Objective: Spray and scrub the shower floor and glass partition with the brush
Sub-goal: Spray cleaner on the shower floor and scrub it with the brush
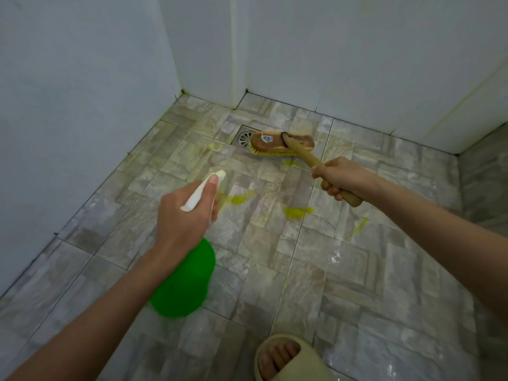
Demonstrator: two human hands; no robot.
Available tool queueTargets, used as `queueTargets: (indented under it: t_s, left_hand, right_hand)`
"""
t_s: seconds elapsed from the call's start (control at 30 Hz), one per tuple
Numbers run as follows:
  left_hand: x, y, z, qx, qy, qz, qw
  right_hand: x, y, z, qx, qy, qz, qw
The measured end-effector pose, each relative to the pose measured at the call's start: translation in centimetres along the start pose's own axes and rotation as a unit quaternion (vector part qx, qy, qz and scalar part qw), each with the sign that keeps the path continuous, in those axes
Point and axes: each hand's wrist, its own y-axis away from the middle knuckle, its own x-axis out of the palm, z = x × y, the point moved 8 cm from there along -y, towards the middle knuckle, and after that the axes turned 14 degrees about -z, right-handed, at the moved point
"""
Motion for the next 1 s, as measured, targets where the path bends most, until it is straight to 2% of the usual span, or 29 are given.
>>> queueTargets:
  t_s: [0.23, 0.33, 0.47, 0.6, 0.77, 0.87, 1.0]
  left_hand:
    - [-1.2, -1.5, -0.7, 0.004, 0.033, -0.035, 0.999]
    - [-1.0, -1.6, -0.6, 0.034, -0.004, -0.017, 0.999]
    - [-0.8, -1.2, 0.4, 0.006, -0.008, -0.001, 1.0]
    - [-0.1, -1.1, 1.2, 0.009, -0.079, 0.037, 0.996]
    - [0.9, -0.9, 2.7, -0.033, -0.133, 0.071, 0.988]
    - [1.5, -0.7, 3.0, -0.022, -0.19, 0.108, 0.976]
    - [1.4, -0.9, 4.5, -0.046, -0.206, 0.089, 0.973]
  right_hand:
    - [0.9, 0.3, 1.1, -0.013, 0.003, 0.006, 1.0]
    - [1.1, 0.1, 1.4, -0.017, 0.005, 0.002, 1.0]
    - [1.2, -0.1, 1.5, -0.01, -0.002, -0.002, 1.0]
    - [1.2, -0.3, 1.2, -0.002, -0.009, -0.002, 1.0]
    - [1.2, -0.4, 1.1, 0.005, -0.012, 0.0, 1.0]
    - [1.2, -0.4, 1.1, 0.003, -0.002, -0.004, 1.0]
    - [1.3, -0.5, 0.9, -0.004, 0.028, -0.009, 1.0]
